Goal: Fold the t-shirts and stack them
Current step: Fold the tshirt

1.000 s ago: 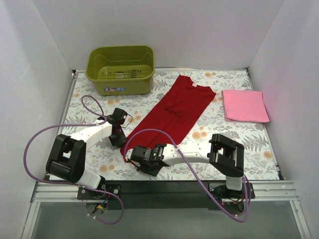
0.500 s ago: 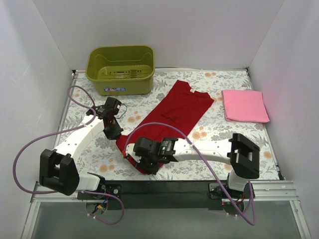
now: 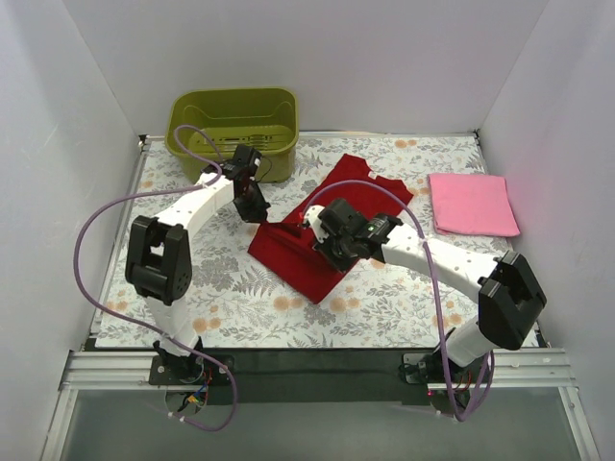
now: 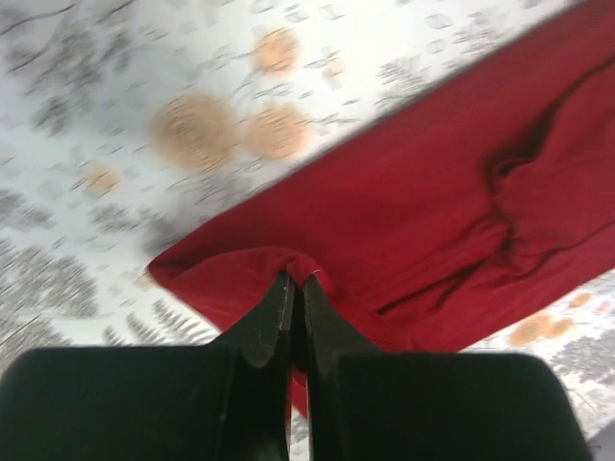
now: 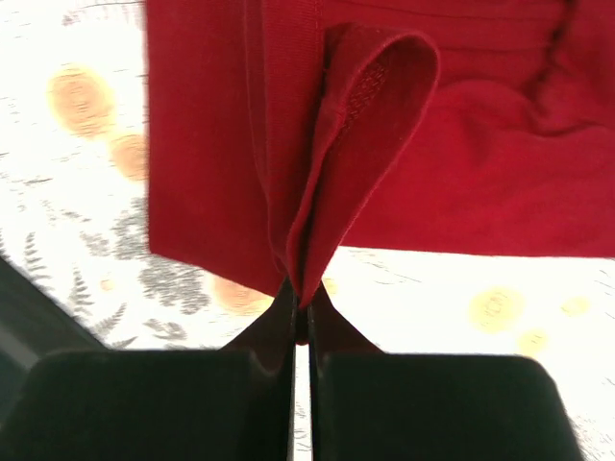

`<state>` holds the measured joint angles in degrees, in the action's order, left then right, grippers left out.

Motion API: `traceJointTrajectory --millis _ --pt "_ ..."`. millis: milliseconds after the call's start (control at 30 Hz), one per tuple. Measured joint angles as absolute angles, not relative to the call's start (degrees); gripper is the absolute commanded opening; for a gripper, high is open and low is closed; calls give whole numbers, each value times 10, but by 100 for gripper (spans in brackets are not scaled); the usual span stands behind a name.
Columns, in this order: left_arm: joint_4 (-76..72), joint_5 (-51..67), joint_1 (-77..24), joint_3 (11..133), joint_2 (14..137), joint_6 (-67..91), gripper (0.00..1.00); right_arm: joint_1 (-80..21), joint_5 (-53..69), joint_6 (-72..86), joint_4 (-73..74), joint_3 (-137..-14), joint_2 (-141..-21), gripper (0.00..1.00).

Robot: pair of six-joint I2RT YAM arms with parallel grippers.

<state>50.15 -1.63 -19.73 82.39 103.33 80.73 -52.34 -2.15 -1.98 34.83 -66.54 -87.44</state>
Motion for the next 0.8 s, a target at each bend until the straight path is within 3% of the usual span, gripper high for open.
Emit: traceJointTrajectory --millis 300,800 --pt "437 51 -214 908 1133 778 0 -469 -40 -38 350 -648 -876 1" --pt "377 91 -231 940 1204 729 0 -437 -91 -67 329 -630 -907 1"
